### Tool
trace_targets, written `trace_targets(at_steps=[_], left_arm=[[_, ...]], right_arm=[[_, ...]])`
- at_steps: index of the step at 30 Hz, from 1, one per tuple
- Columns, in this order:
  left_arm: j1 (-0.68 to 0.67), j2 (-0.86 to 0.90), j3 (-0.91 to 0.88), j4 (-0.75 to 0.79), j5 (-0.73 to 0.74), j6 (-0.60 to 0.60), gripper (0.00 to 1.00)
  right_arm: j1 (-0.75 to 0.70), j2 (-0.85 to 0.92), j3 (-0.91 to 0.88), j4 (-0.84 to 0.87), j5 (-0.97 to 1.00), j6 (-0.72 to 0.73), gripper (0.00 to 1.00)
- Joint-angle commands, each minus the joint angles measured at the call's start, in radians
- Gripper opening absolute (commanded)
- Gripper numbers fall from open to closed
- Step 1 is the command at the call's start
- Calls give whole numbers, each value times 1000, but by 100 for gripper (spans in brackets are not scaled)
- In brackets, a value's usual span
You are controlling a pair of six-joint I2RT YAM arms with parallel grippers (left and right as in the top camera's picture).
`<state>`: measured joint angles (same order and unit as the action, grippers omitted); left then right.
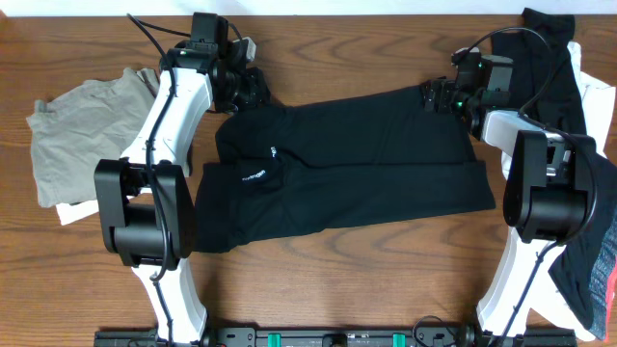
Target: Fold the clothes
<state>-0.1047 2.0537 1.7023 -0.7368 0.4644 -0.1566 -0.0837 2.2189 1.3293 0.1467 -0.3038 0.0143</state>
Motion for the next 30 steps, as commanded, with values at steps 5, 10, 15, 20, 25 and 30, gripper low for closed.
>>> trace_targets(at_steps=[5, 10, 15, 20, 25, 30], left_arm=[[3, 5, 5, -3, -5, 6, 6], [3, 5, 5, -3, -5, 6, 6], [3, 5, 5, -5, -32, 6, 6], [3, 5, 5, -13, -46, 6, 6], [3, -10, 5, -24, -45, 6, 6], [4, -76, 5, -49, -45, 5, 6]], right_arm=[[9, 58, 15, -60, 23, 14, 68], [10, 63, 15, -95, 24, 14, 25], [9, 63, 15, -114, 24, 14, 1], [-2, 37, 16, -158, 49, 15, 1], [-20, -58, 16, -226, 154, 14, 1], [-51, -184, 16, -294, 211, 14, 1]])
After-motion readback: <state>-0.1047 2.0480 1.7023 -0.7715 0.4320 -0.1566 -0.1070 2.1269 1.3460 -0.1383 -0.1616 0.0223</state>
